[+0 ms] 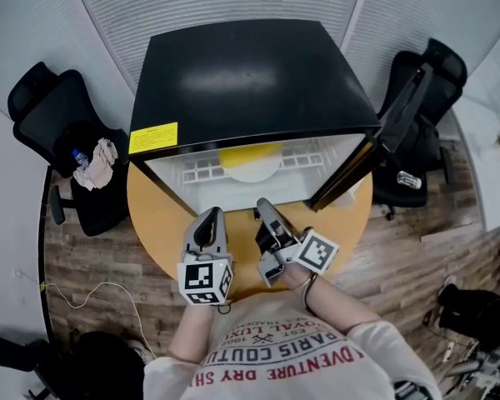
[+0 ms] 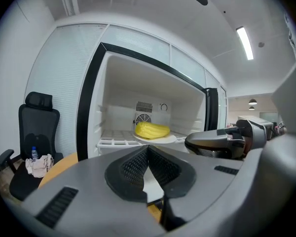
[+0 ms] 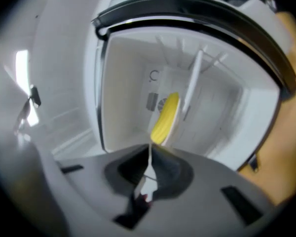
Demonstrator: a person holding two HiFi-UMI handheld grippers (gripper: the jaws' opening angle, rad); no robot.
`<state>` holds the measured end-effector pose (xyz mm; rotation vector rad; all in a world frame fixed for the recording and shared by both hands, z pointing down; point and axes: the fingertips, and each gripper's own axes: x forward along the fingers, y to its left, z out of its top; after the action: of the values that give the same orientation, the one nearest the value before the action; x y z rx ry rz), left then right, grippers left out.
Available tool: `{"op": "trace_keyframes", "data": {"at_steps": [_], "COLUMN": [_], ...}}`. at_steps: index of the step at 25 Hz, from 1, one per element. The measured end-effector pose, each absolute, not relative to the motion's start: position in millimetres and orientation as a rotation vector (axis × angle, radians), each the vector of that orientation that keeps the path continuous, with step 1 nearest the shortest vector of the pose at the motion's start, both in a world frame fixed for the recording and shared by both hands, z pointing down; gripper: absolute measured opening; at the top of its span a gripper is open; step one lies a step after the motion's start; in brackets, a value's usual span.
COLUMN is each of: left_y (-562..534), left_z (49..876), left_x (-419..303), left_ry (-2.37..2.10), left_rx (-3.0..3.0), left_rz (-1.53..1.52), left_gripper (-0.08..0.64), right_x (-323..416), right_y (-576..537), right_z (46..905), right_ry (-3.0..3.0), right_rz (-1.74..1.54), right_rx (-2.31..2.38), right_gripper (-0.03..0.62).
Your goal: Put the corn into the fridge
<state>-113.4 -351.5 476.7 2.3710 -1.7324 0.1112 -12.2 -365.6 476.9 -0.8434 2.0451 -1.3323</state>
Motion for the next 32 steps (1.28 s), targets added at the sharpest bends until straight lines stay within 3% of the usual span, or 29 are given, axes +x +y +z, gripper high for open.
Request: {"op": "trace_keyframes", "data": {"at_steps": [14,32], "left_y": [-329.8,-333.1], "left_z": [471.8,456.7], "left_x": [-103.7,-88.3], "left_ry": [-1.71,-1.687], "left_rx": [2.414,2.542], "left_rz": [0.135,0.162], "left_gripper": [0.032,0.032], "right_x": [8.8,1.6], "right_y": [-337.8,-331.2], "right_z": [434.2,446.5], "right_ry": [2.801,2.907], "right_rz": [-0.159,-0.087], "right_rx": [-1.285,-1.302], "right_gripper": [0.035,0.029]}}
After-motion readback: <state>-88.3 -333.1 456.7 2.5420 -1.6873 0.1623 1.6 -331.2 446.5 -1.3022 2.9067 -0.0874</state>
